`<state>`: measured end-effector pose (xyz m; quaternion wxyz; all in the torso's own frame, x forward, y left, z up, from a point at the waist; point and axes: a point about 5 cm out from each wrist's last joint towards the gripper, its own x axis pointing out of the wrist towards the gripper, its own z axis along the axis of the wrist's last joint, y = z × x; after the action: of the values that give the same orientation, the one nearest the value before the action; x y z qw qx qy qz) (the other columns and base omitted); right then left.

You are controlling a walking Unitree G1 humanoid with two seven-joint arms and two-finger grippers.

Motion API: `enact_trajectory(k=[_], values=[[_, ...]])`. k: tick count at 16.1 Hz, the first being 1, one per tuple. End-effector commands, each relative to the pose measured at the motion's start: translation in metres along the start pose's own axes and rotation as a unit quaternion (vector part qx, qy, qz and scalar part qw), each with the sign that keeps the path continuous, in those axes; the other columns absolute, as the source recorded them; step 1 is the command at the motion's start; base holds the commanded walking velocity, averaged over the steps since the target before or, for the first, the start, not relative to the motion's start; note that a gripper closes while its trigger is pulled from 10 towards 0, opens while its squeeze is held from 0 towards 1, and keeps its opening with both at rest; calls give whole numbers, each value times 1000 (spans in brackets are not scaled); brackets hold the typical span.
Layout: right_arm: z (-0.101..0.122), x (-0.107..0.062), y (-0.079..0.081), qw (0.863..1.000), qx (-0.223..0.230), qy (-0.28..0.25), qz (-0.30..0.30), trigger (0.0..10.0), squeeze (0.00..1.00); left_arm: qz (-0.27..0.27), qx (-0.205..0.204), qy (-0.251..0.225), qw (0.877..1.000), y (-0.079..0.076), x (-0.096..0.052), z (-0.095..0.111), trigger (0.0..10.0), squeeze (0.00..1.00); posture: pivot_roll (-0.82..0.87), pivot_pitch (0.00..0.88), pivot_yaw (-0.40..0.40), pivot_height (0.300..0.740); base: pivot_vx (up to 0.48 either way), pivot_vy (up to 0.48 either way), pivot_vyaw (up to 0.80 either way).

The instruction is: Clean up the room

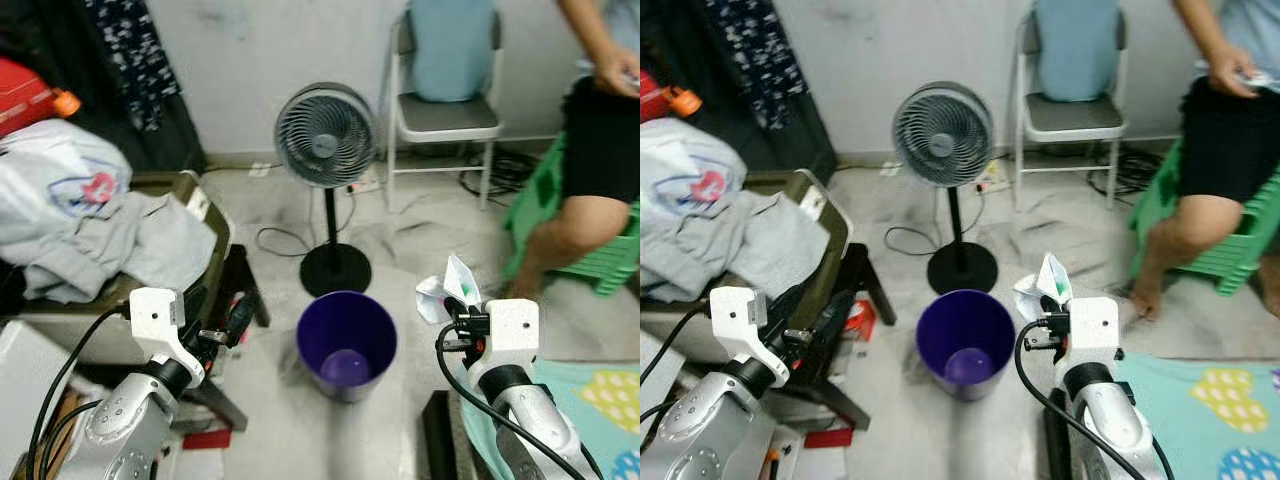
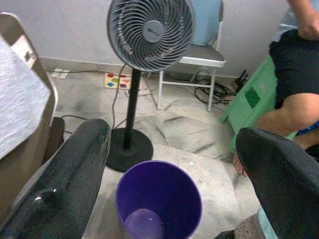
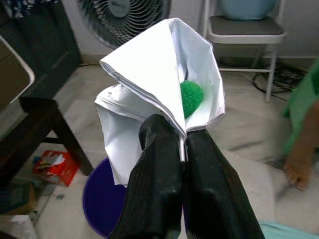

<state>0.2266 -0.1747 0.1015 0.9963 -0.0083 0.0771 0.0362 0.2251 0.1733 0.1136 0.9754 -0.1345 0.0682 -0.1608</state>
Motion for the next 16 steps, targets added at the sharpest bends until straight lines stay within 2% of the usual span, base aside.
enact_trajectory(k=[1,5,8,16], values=[[2,0,2,1000,9,1,4,10000,0,5,4,2,1000,3,-1,0,10000,0,-205,61,120,740,0,0,-800],[2,0,2,1000,5,2,4,10000,0,0,4,1,1000,3,0,0,10000,0,-206,60,120,740,0,0,-800],[1,1,2,1000,5,4,5,10000,0,-3,4,1,1000,2,0,0,10000,0,-205,61,120,740,0,0,0],[0,2,3,1000,6,8,8,10000,0,-9,4,1,1000,1,0,0,10000,0,-203,67,120,740,338,0,0]])
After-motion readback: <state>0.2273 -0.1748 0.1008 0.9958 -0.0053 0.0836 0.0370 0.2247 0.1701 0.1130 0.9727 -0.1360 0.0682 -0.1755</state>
